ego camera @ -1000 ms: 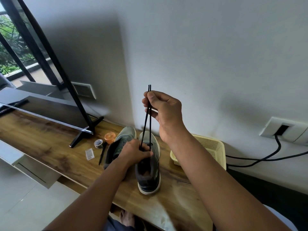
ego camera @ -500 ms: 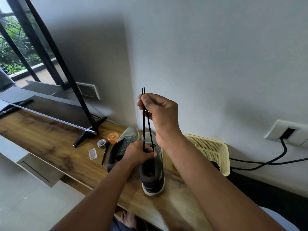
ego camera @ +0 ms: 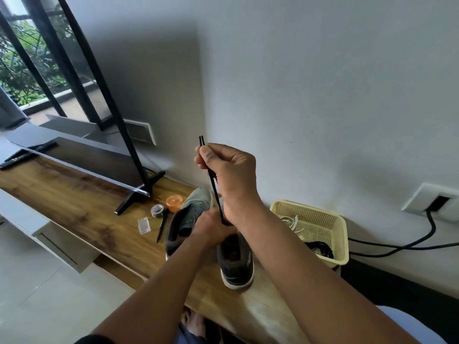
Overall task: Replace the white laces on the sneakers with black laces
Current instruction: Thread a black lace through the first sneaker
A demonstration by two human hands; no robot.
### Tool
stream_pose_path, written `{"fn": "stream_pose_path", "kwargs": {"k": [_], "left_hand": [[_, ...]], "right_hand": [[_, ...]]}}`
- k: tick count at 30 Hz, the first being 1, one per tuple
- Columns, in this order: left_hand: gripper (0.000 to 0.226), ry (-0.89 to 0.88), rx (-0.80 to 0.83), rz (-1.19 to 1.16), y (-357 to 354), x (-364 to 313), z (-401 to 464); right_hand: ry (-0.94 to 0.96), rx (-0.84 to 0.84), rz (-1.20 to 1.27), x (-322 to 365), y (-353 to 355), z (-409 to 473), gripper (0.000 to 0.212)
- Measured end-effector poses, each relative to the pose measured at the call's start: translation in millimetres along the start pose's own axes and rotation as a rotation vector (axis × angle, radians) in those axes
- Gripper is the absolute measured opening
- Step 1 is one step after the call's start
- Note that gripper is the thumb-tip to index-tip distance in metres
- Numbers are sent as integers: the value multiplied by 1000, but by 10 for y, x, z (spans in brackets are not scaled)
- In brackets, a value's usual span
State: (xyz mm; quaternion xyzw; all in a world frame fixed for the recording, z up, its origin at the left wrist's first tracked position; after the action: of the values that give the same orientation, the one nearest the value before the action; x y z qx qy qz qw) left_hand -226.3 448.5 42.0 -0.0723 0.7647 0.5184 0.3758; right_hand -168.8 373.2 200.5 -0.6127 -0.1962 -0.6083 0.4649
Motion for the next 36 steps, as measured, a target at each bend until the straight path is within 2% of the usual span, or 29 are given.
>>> {"fn": "stream_pose_path", "kwargs": {"k": [6,19,24,27,29,33,36], "left_hand": [[31,-86,9,46,13,-29,28],[41,-106,12,67,47,-80,-5],[24,-127,76,48,82,-165,-19],[9,-147,108,63,122,-193,-50],[10,-175,92,71,169,-208,-68],[8,-234,58,101,290,-249,-144],[6,-284,41,92,400,-299,-223]], "right_hand": [[-27,-18,11,78,167,43,11],[-16,-41,13,79,228,71,13],[-6,-44,-30,137,314,104,12],[4,14,-135,195,407,137,14],[-2,74,-260,223,473,158,14],[-30,90,-697,200,673,215,14],[-118,129,-791,144,755,206,13]]}}
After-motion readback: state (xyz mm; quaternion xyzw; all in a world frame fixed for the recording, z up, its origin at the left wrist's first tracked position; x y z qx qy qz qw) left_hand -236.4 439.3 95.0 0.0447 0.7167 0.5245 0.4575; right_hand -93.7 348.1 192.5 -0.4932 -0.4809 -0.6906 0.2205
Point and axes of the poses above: each hand's wrist, its own z-axis towards the middle knuckle, its own y-axis out of the back of the hand, x = y × z, the point moved 3 cm from there along z, towards the middle knuckle, and after that the axes turned 1 degree about -z, right-handed, at the moved point
